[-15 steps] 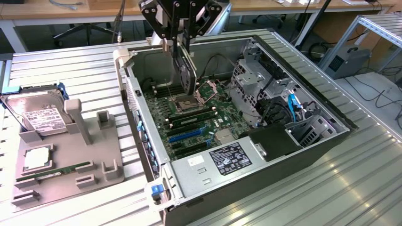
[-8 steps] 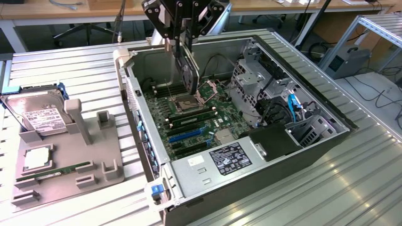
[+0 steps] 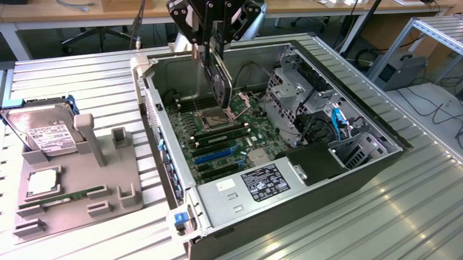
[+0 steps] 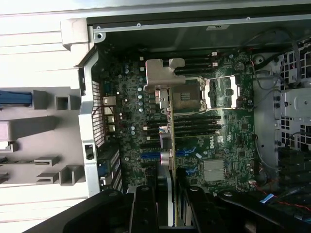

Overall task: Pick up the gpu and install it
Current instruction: 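Pick up the gpu and move the gpu toward the slot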

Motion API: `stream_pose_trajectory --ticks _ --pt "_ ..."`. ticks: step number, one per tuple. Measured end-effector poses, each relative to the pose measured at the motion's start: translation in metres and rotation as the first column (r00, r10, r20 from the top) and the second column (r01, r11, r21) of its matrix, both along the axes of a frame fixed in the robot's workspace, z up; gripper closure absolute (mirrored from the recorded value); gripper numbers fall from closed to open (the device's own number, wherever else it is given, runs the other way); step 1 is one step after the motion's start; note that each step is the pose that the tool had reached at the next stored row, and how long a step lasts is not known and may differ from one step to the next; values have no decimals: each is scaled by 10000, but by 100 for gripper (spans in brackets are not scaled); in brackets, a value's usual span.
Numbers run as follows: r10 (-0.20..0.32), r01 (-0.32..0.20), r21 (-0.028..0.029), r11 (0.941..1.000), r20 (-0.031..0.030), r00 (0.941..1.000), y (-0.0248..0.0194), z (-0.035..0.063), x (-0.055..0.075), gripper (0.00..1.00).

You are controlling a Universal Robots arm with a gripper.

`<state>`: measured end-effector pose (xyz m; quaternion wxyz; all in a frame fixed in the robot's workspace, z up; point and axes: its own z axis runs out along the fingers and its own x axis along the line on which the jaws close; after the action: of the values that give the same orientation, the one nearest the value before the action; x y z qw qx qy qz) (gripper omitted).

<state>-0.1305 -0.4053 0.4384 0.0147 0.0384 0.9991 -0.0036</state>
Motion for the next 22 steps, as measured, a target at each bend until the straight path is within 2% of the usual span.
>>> stream_pose_trajectory --ticks 22 --pt "0 0 -21 10000 0 10000 0 0 124 73"
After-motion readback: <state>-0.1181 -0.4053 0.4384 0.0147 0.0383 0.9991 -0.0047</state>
